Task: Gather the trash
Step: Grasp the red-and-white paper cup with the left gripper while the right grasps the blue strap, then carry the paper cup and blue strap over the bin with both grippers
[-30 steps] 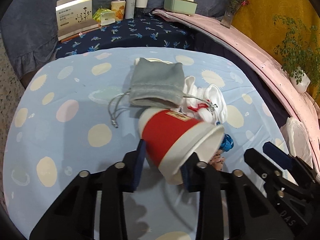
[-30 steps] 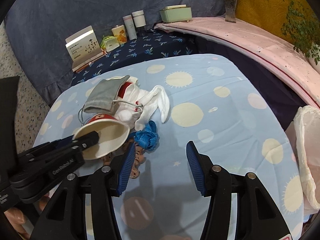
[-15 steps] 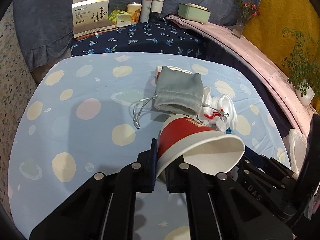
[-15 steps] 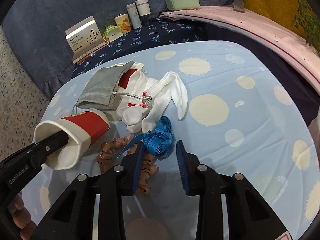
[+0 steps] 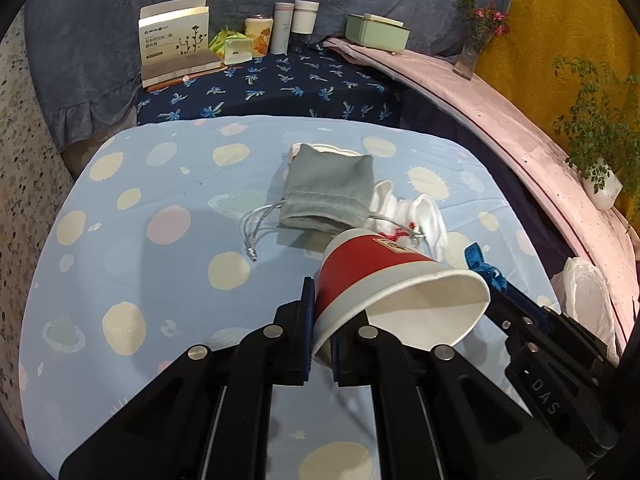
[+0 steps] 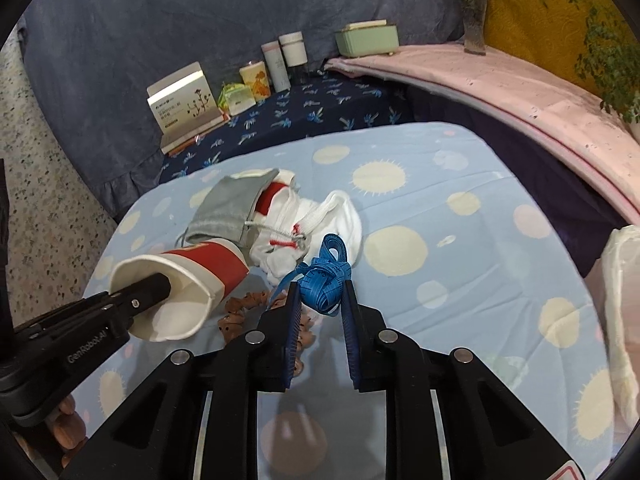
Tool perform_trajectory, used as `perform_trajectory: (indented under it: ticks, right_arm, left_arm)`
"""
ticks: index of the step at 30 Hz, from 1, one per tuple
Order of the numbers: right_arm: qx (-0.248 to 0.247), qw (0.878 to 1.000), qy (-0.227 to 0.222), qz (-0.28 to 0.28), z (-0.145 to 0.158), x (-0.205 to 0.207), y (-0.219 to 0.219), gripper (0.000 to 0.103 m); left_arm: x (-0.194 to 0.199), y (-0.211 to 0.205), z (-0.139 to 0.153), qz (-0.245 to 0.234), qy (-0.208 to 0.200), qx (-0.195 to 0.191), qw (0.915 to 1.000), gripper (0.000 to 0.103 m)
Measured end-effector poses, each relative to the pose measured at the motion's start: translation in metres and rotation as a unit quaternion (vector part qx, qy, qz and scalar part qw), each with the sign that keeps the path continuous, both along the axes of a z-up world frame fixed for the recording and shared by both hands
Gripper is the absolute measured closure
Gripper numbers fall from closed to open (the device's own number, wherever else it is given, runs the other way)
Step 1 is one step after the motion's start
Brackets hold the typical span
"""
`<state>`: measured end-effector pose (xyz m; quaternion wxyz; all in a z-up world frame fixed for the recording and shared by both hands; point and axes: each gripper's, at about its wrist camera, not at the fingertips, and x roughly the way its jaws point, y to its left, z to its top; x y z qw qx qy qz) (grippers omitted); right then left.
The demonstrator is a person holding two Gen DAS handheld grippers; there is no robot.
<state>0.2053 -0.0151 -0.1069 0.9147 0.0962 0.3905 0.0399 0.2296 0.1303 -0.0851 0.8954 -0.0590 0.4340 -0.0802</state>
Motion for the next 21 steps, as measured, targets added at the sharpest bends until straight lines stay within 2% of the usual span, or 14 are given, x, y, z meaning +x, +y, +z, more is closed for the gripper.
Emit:
perform_trajectory:
  ticks: [9, 21]
  right_arm:
    - [0.001, 0.999, -0.038, -0.030, 0.035, -0.037, -0.037, 0.084]
    - [0.009, 0.991, -0.074, -0.110, 0.061, -0.103, -0.124, 0.084]
  left_arm:
    - [-0.019, -0.044, 0.029, -0.033, -0.024, 0.002, 0.9992, 0.097]
    - [-0.057, -0.137, 0.060, -0.113, -0.054, 0.015, 0.9920, 0.097]
